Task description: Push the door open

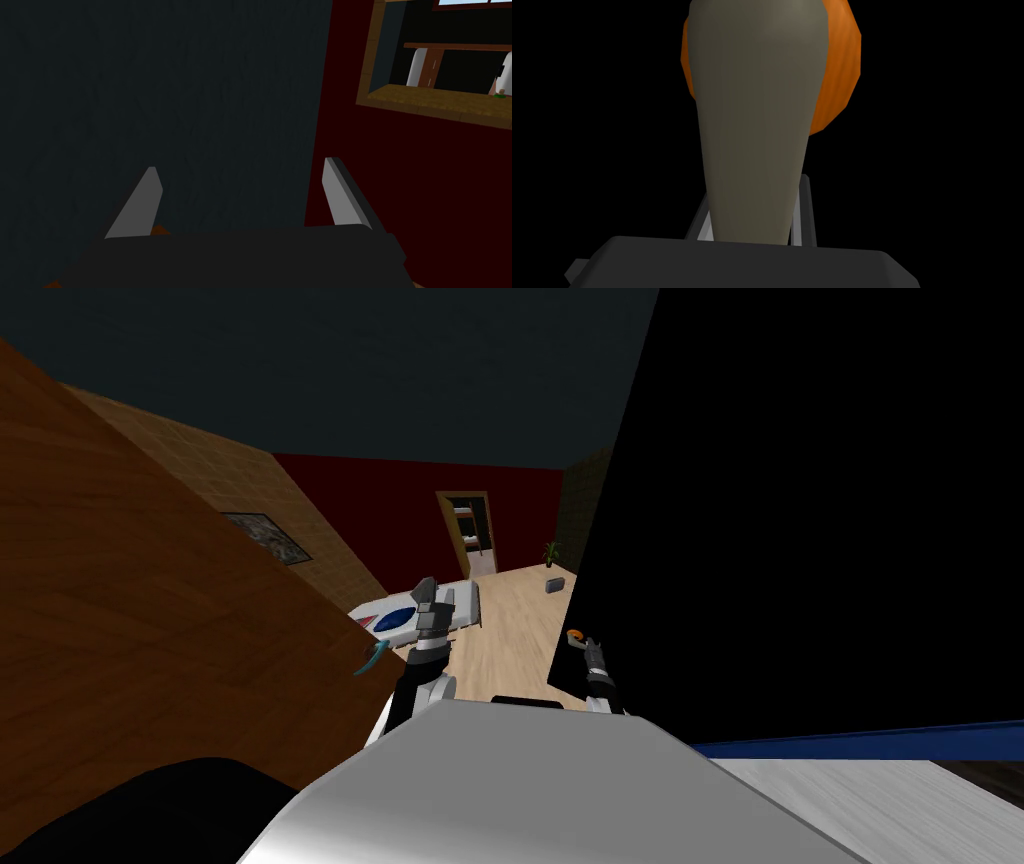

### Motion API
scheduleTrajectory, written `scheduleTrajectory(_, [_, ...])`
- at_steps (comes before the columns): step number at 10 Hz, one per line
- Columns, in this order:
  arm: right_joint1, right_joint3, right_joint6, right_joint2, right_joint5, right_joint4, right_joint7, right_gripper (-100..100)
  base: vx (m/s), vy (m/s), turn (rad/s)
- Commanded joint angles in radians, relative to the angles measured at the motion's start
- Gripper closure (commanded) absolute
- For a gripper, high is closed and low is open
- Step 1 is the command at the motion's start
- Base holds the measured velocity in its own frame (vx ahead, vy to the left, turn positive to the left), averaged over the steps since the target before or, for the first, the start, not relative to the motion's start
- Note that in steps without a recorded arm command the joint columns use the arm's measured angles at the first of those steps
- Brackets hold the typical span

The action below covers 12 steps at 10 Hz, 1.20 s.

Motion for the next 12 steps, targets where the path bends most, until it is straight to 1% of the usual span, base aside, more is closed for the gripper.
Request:
scheduleTrajectory(1, [0.008,-0.029,0.002,-0.007,-0.011,-0.022,0.013,100,0.208,0.024,-0.079])
scheduleTrajectory(4, [0.007,-0.065,0.000,-0.011,-0.030,-0.021,0.024,100,0.204,0.056,-0.066])
scheduleTrajectory(6, [0.007,-0.089,-0.001,-0.008,-0.042,-0.020,0.031,100,0.190,0.050,-0.069])
scheduleTrajectory(9, [0.007,-0.123,-0.003,0.004,-0.059,-0.019,0.041,100,0.199,0.037,-0.060])
scheduleTrajectory(10, [0.006,-0.139,-0.004,0.012,-0.067,-0.019,0.046,100,0.243,0.043,-0.100])
scheduleTrajectory(12, [0.006,-0.157,-0.005,0.024,-0.077,-0.018,0.051,100,0.199,0.013,-0.066])
